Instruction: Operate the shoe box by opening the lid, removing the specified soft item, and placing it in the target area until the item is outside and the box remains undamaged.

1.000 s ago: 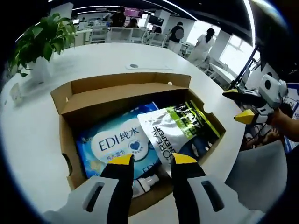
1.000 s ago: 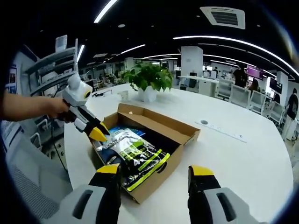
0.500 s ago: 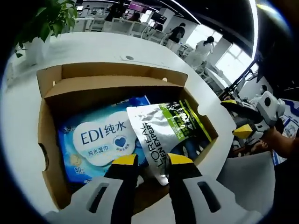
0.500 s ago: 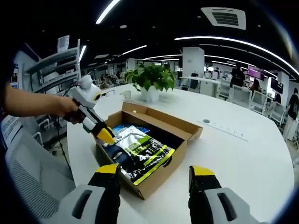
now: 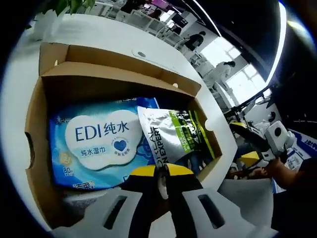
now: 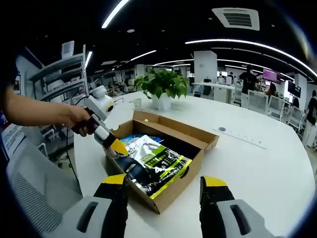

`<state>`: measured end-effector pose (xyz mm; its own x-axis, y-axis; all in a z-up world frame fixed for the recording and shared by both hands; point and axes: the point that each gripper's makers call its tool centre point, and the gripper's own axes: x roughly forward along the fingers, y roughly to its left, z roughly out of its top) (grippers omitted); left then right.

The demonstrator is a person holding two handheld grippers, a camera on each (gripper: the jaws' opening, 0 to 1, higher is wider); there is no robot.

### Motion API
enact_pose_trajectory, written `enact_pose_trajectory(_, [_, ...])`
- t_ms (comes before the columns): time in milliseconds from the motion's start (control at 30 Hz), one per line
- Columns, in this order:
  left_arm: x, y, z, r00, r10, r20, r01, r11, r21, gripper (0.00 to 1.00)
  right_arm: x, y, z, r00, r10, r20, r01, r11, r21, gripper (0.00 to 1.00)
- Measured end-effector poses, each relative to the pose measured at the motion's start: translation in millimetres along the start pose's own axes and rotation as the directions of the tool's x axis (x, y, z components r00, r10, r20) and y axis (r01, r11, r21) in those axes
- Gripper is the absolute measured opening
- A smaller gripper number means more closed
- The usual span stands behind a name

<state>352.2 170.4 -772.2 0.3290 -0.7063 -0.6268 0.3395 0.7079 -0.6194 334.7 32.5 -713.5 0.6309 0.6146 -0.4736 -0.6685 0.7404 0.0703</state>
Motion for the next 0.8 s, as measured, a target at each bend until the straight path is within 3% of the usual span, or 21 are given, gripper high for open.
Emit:
enact_pose_trajectory(233, [-6, 0.5, 1.5, 1.0, 0.008, 0.024, -0.008, 1.0, -0.003, 0.0, 4, 3, 1.6, 1.0, 0.005, -0.006, -0.005, 1.0, 0.007, 0.56])
enact_pose_trajectory(800, [-28, 25.1, 5.1, 0.996, 0.075, 0.057, -0.073, 0.997, -0.025, 0.0, 33, 16, 12.8, 0.997, 0.066, -0.05, -0.064, 0.997, 0.049, 0.51])
